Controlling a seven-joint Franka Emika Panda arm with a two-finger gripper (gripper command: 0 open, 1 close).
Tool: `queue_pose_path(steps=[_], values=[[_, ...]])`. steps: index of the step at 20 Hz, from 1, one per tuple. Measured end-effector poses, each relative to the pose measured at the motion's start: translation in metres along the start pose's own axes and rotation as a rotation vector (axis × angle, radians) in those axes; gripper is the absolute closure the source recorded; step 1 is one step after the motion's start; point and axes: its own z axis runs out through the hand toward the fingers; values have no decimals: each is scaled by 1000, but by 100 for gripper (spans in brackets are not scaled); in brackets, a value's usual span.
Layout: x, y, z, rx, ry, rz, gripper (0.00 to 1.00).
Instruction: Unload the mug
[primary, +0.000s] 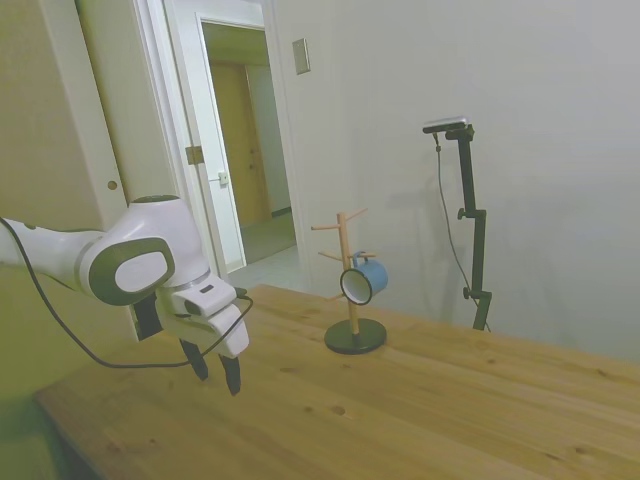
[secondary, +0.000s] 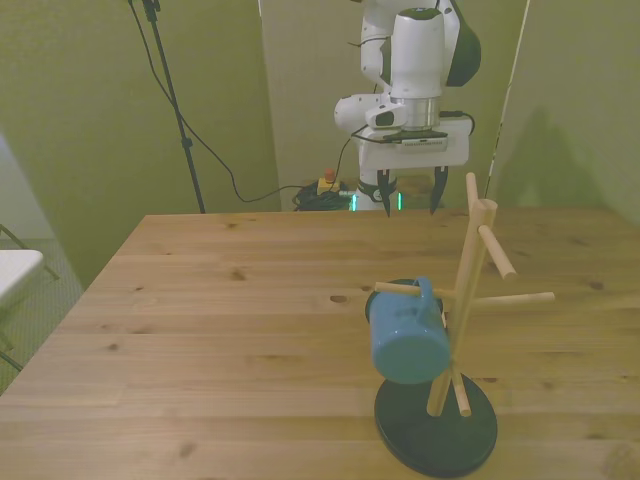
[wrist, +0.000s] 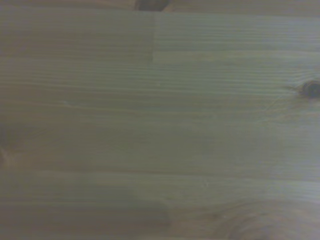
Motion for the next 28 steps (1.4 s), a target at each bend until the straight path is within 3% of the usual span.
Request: queue_pose_path(steps=[2,8,13,17,23,28], values=[[1,-2,0,13,2,2,0],[52,-24,-2,154,188,61,0],[106,-37,-30,236,273,120,0],[150,-42,-49,258,354,172,0],[205,-68,-20,309,428,206,0],[212,-77,-27,339,477,182,0]])
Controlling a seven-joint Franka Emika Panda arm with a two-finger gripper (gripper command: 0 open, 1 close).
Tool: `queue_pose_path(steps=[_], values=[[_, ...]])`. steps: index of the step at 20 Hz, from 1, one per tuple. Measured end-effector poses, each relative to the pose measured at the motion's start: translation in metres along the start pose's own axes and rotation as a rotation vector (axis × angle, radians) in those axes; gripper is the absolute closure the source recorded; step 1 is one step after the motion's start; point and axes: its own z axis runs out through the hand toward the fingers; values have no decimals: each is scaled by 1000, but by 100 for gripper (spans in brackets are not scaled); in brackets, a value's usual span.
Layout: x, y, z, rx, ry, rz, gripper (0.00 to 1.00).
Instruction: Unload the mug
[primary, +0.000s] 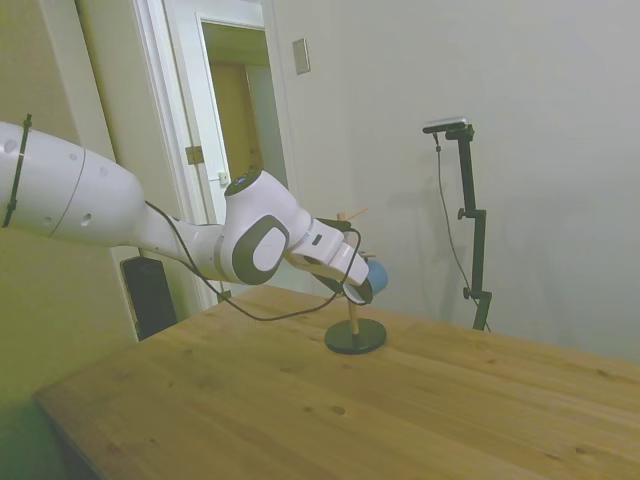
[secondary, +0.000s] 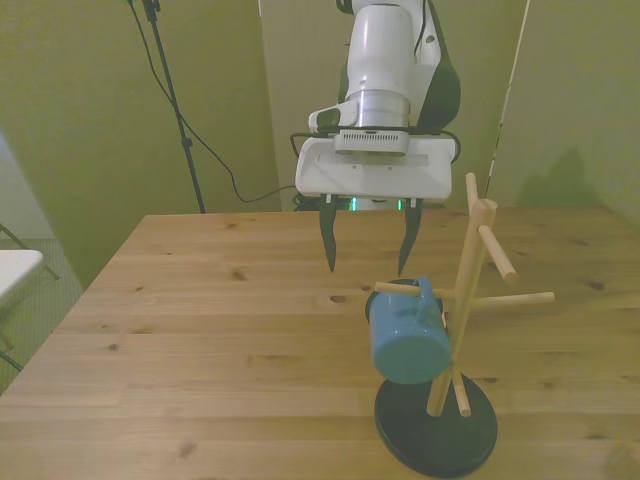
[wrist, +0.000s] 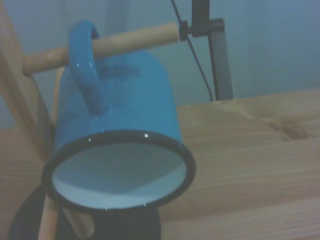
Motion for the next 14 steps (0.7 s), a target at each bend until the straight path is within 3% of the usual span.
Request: queue_pose_path(steps=[13,14], values=[[18,-23,71,41,52,-5,0],[19,-24,75,45,56,-6,100]])
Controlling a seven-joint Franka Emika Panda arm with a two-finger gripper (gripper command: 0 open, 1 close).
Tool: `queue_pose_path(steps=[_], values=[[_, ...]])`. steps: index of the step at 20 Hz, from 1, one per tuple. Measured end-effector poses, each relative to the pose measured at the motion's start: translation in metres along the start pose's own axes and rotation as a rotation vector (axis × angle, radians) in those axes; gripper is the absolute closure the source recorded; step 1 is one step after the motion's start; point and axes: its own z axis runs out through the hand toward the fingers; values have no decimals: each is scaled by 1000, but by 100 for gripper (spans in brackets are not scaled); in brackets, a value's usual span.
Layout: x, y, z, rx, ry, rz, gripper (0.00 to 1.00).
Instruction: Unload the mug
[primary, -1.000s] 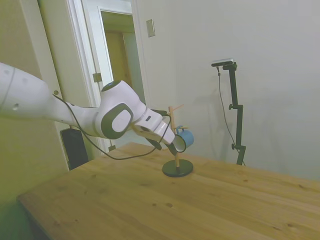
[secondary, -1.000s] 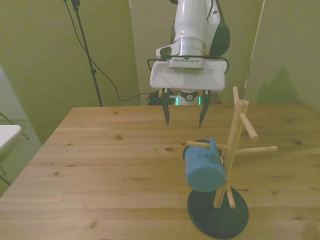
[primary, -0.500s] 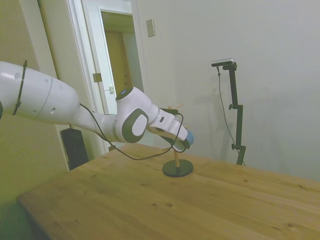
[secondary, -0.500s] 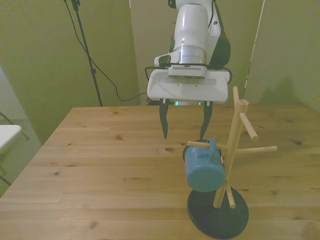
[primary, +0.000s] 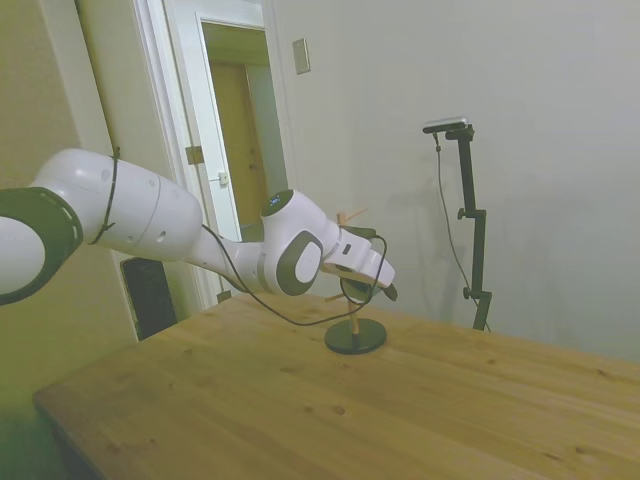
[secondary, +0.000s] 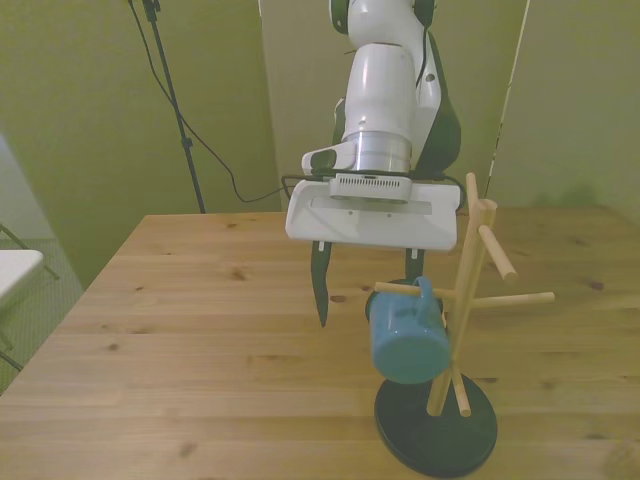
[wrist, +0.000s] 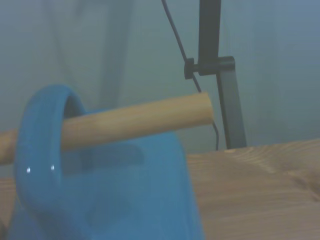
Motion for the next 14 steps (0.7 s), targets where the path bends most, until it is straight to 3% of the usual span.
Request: queue_pose_path(steps=[14], values=[[1,-8,4,23,8,-3,100]])
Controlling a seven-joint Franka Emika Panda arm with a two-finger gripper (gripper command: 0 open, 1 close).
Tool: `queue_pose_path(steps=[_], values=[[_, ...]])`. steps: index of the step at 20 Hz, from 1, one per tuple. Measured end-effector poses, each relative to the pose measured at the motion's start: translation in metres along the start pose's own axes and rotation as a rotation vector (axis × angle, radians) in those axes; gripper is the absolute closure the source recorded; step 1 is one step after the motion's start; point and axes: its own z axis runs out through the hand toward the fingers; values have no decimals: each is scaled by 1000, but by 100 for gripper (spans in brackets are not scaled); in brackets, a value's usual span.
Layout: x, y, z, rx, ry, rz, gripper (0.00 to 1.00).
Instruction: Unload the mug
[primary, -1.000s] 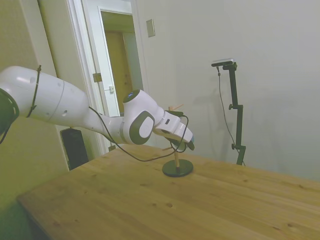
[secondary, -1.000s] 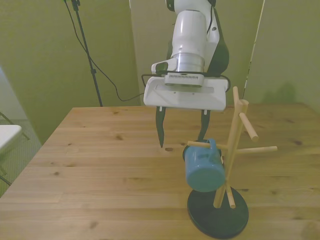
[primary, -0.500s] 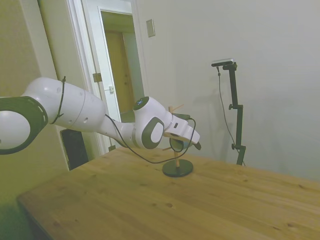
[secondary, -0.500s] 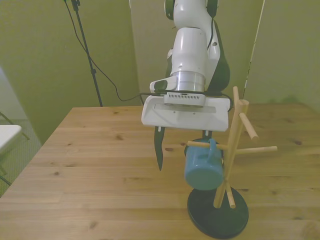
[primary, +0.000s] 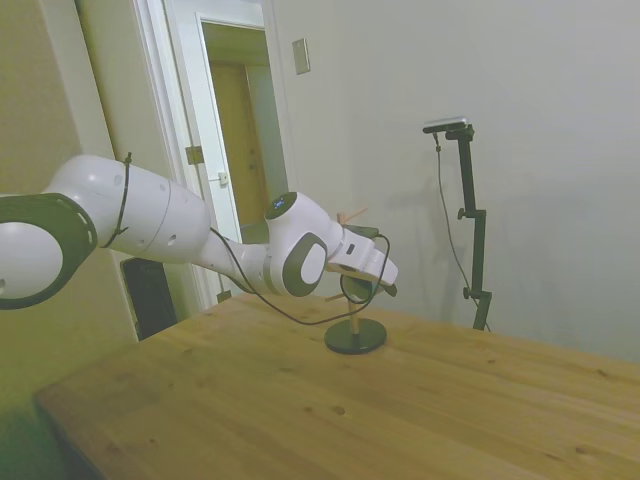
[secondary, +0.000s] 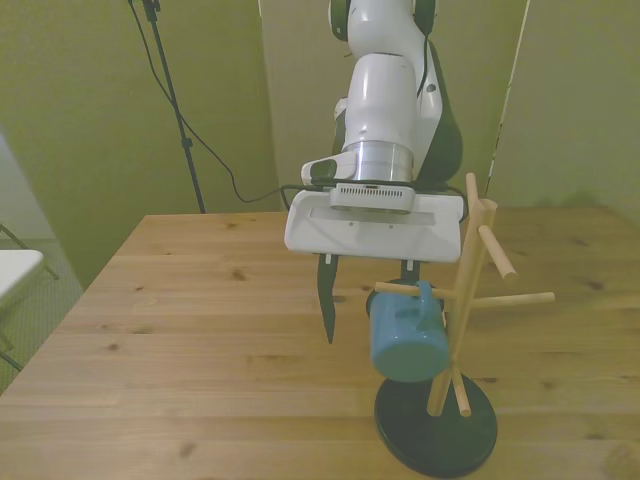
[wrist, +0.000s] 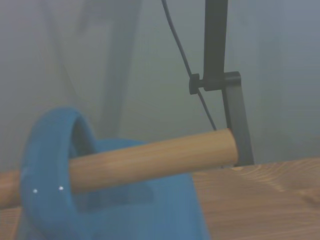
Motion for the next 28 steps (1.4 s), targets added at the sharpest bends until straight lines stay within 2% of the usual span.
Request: queue_pose_path(steps=[15,24,28], values=[[-3,-1,-13,19,-18,3,100],[12,3,-42,33,4,13,100],[26,17,-48,9,18,37,100]])
